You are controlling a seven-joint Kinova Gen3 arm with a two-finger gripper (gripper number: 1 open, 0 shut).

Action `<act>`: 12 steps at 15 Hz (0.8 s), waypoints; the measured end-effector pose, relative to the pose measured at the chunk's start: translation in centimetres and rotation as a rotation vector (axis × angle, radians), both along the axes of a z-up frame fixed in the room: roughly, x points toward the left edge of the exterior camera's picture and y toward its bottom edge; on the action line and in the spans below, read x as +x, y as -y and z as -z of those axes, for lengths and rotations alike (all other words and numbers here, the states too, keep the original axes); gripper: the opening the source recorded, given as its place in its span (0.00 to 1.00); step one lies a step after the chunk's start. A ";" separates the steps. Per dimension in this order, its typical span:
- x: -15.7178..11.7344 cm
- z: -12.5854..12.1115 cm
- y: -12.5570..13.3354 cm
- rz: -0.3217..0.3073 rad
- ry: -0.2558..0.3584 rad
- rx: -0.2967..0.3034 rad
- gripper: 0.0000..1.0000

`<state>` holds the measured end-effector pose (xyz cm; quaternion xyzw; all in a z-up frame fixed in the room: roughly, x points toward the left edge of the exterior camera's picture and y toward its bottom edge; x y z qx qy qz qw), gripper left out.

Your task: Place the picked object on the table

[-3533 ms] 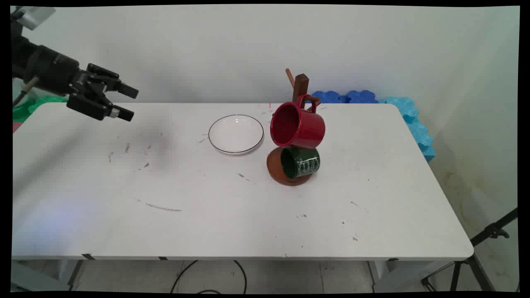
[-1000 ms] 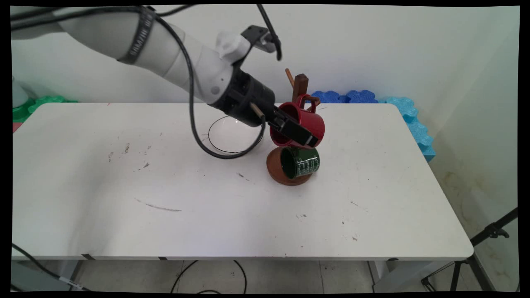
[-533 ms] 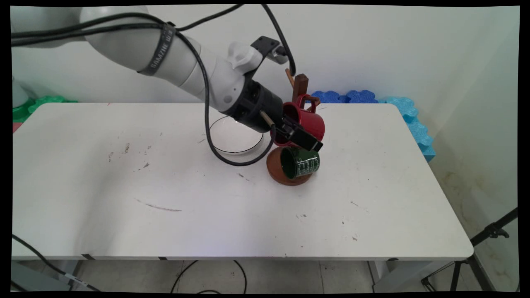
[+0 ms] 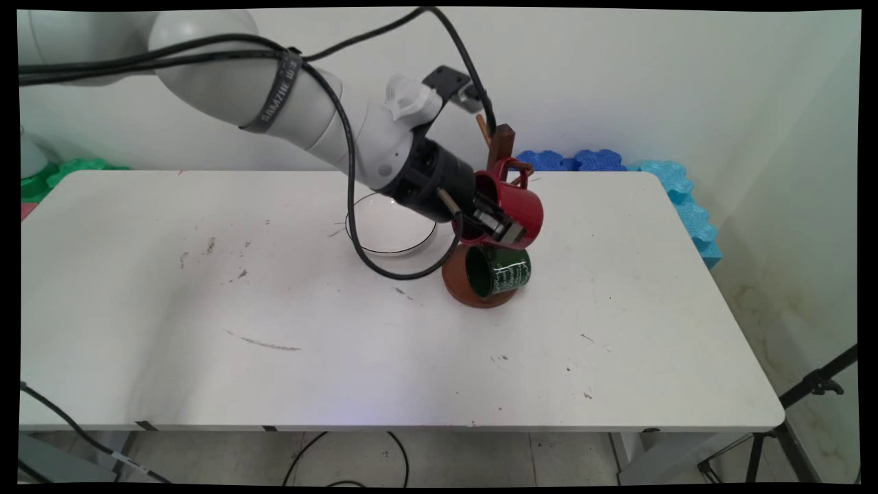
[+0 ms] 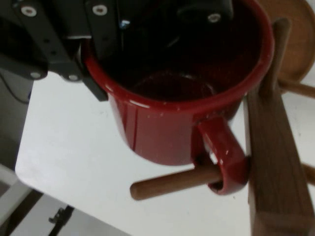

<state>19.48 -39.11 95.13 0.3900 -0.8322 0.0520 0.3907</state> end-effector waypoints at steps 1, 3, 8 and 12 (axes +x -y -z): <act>0.0 0.0 -0.1 0.005 -0.001 -0.001 0.00; -0.1 -0.1 -0.3 0.013 -0.004 -0.002 0.00; 0.0 -0.5 -1.1 0.033 -0.013 -0.010 0.00; 0.2 -1.2 -1.8 0.053 -0.027 -0.024 0.00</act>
